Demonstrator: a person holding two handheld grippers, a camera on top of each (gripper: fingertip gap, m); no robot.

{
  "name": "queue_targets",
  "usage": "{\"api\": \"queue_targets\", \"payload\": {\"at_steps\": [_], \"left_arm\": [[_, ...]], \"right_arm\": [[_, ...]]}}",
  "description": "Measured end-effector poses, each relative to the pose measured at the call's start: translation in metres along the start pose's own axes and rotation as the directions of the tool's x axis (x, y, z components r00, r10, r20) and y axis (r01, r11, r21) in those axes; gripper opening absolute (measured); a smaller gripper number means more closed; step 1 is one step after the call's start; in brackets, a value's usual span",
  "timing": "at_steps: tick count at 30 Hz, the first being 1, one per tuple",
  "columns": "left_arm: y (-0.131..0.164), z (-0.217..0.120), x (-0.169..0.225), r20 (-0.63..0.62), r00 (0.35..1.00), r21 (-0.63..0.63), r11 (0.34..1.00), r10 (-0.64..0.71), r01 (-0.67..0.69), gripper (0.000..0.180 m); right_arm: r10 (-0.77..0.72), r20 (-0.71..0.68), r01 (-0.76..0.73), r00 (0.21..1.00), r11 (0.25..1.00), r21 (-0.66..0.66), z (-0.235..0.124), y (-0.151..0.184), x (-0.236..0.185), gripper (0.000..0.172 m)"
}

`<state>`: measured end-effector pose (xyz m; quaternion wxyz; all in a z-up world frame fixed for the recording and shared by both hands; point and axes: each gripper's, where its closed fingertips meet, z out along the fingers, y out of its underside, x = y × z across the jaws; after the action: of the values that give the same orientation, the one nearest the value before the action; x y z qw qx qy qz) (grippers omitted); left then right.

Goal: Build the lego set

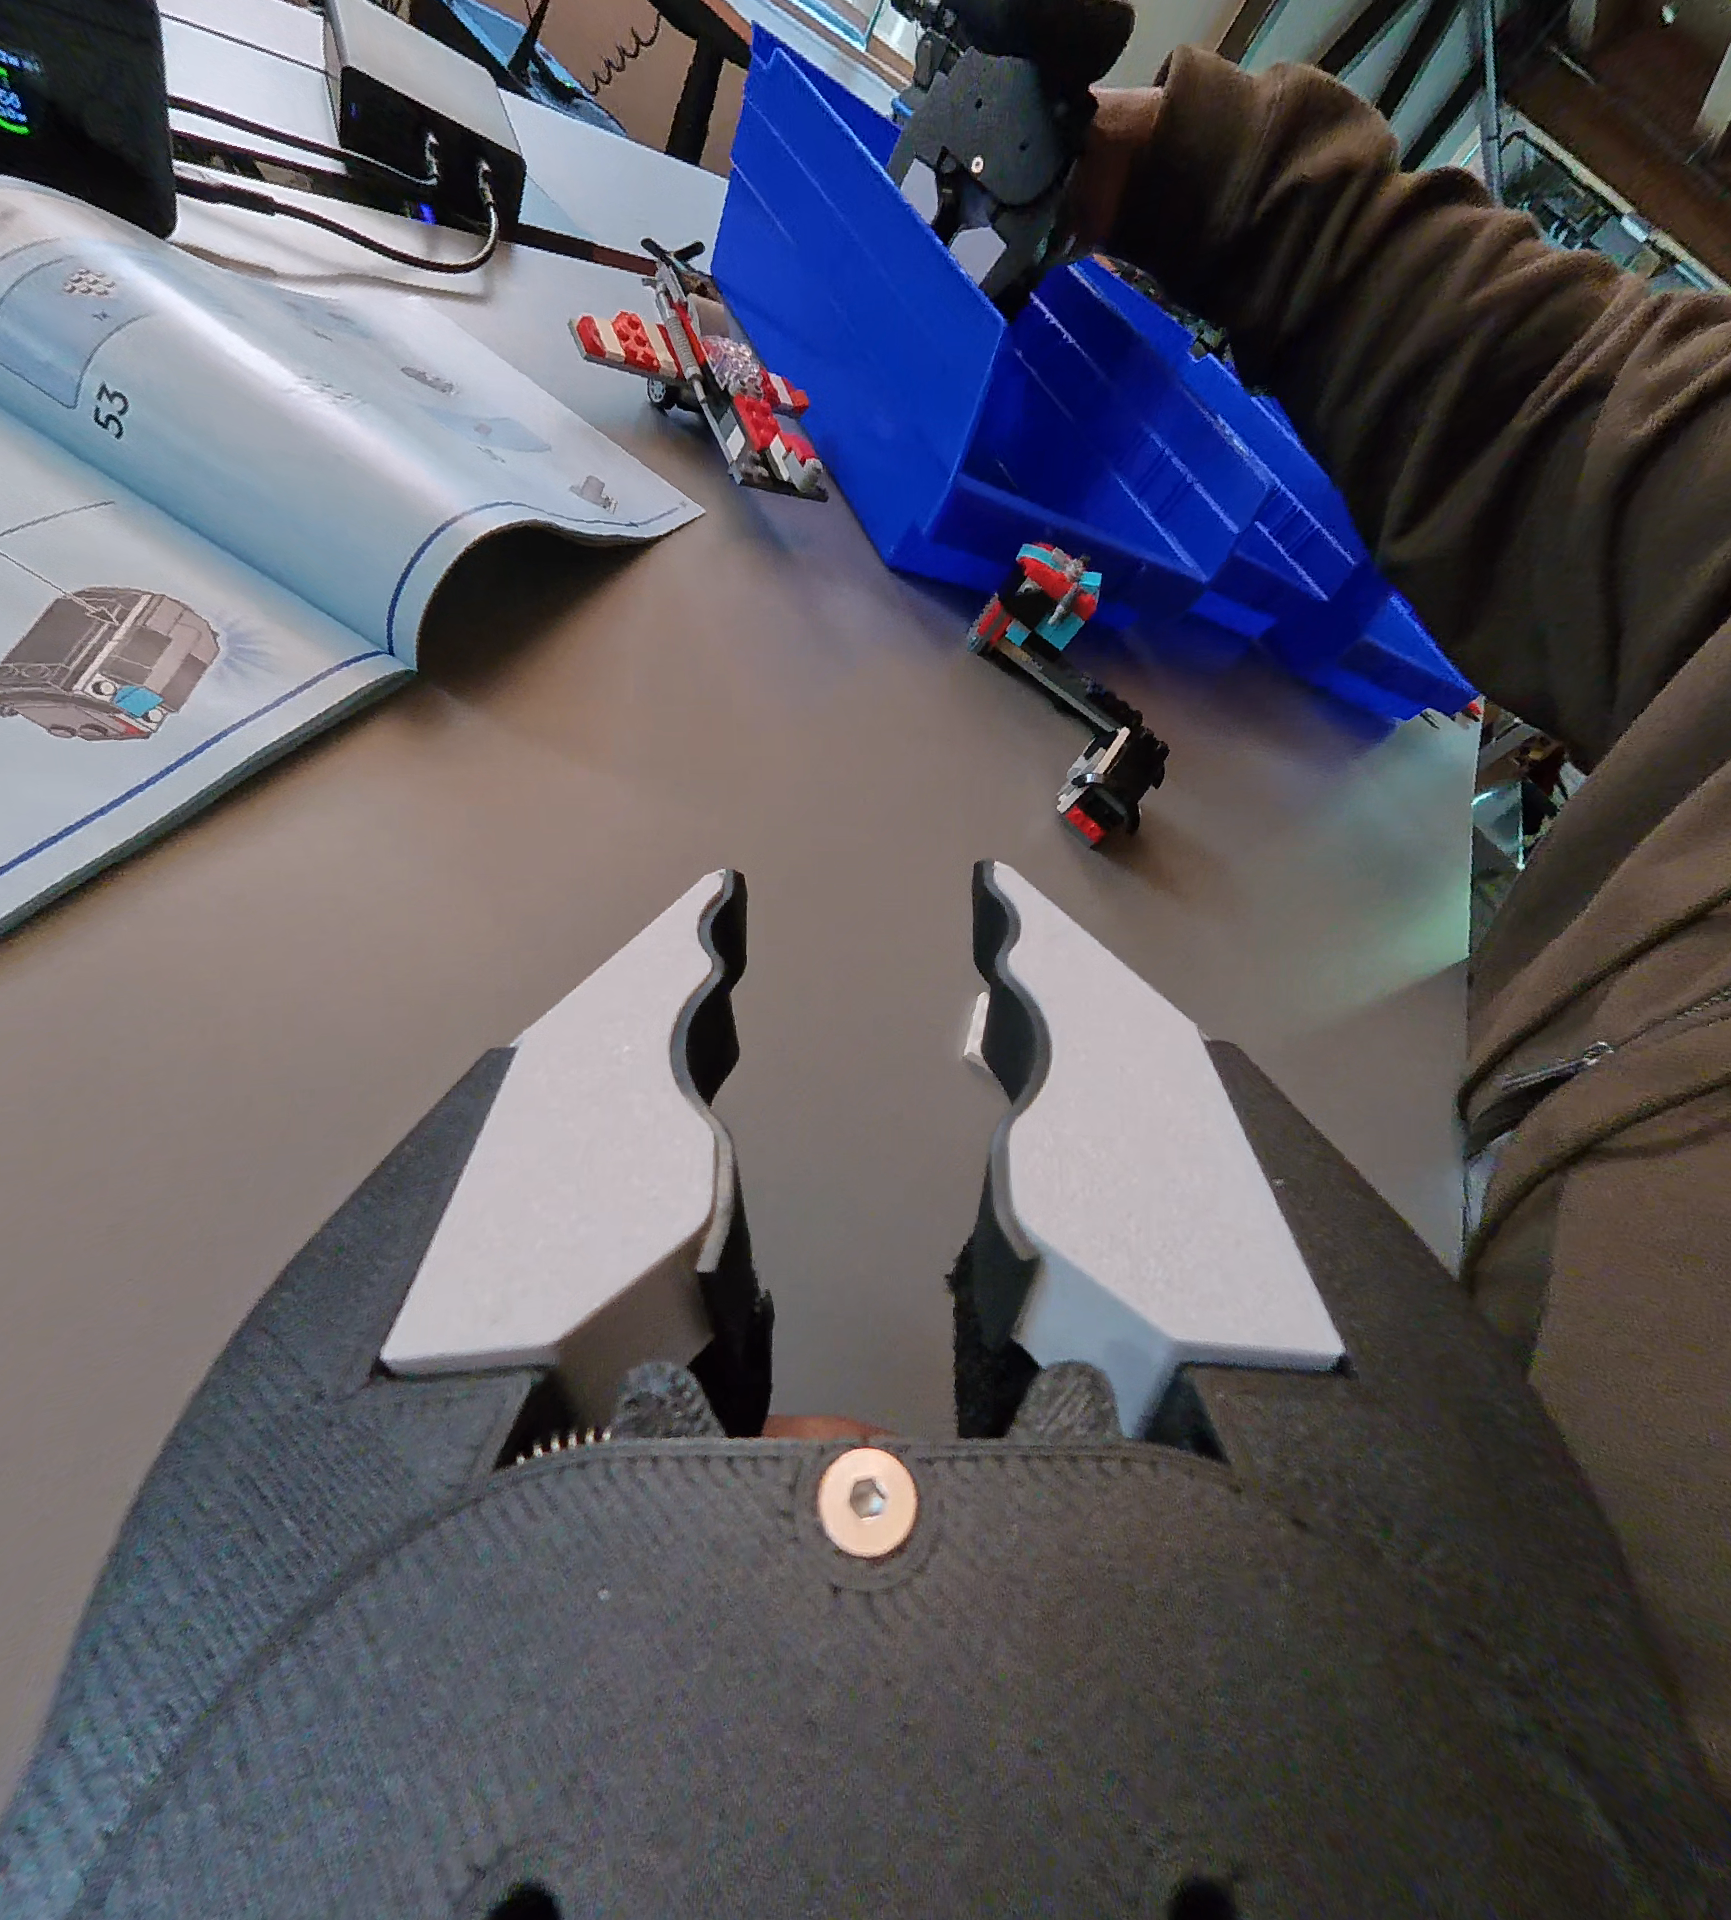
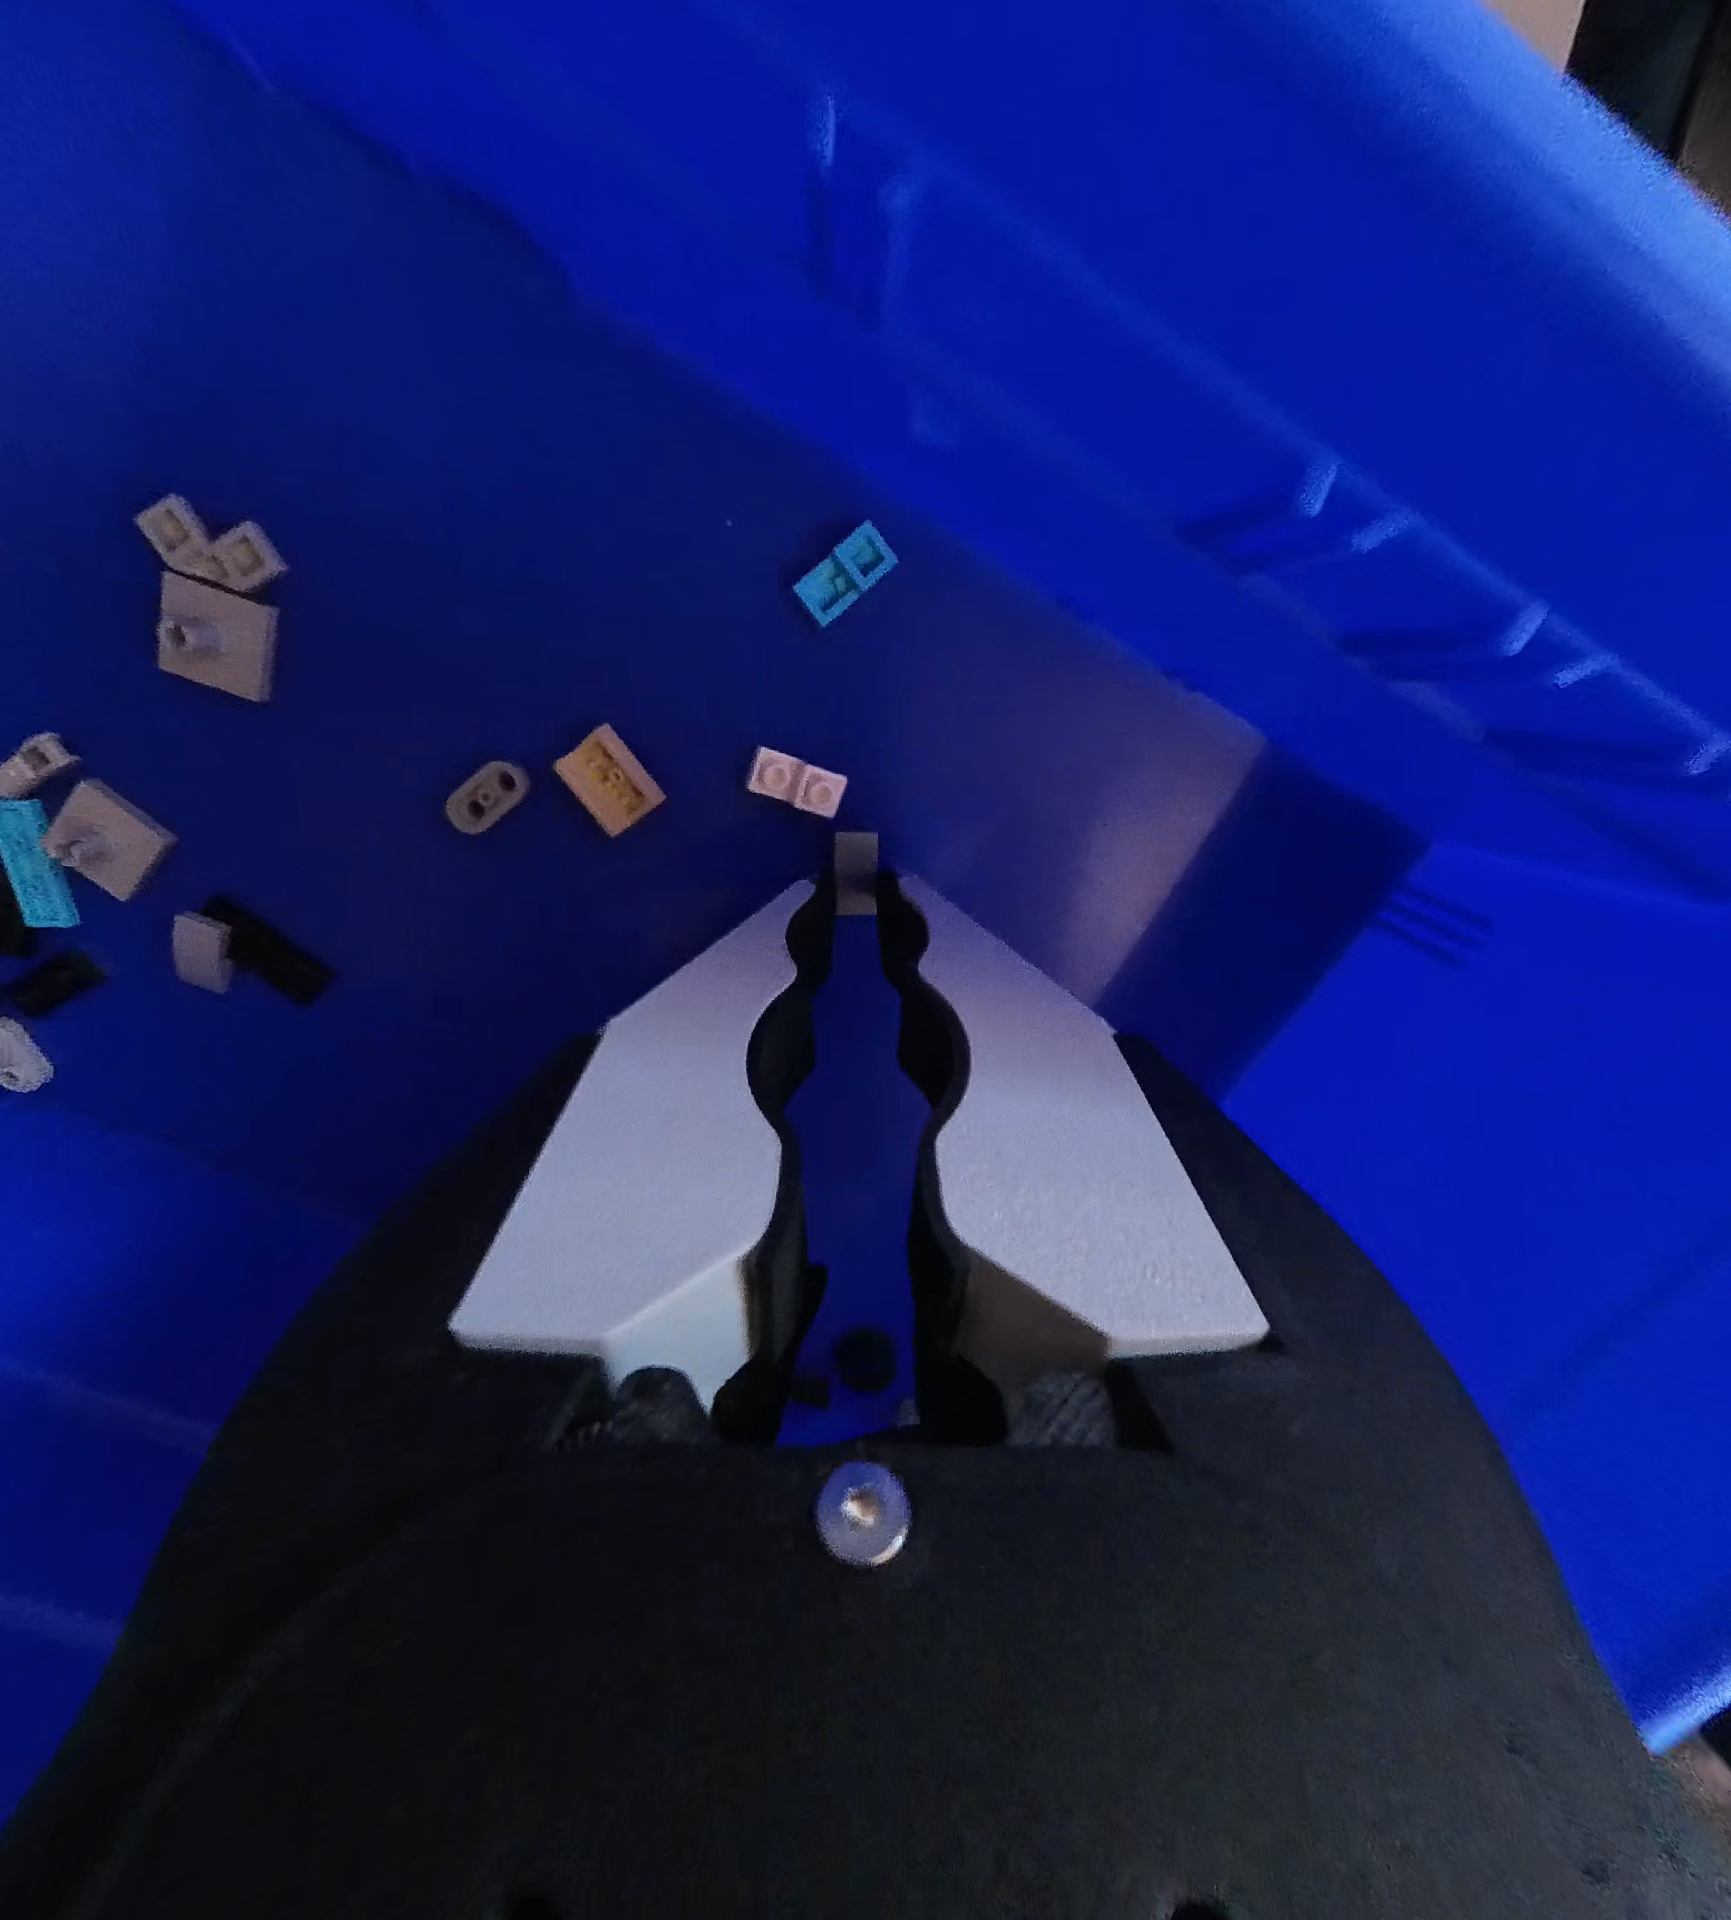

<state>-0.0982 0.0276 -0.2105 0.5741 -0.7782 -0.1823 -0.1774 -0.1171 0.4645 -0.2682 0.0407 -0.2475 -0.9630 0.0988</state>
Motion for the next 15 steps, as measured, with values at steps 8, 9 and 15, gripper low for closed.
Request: {"api": "queue_targets", "payload": {"at_steps": [8, 9, 15], "left_arm": [[0.01, 0.005, 0.004, 0.05, 0.995, -0.06, 0.994, 0.089, -0.086, 0.045], [0.012, 0.006, 0.005, 0.056, 0.994, -0.07, 0.993, 0.099, -0.095, 0.045], [0.017, 0.009, 0.007, 0.071, 0.987, -0.108, 0.985, 0.141, -0.133, 0.045]], "right_arm": [[0.109, -0.152, -0.08, 0.982, 0.979, 0.186, -0.083, -0.061, -0.045, 0.01], [0.121, -0.16, -0.082, 0.98, 0.969, 0.234, -0.096, -0.078, -0.06, 0.01], [0.144, -0.275, -0.027, 0.95, 0.921, 0.39, -0.112, -0.16, -0.164, 0.009]]}}
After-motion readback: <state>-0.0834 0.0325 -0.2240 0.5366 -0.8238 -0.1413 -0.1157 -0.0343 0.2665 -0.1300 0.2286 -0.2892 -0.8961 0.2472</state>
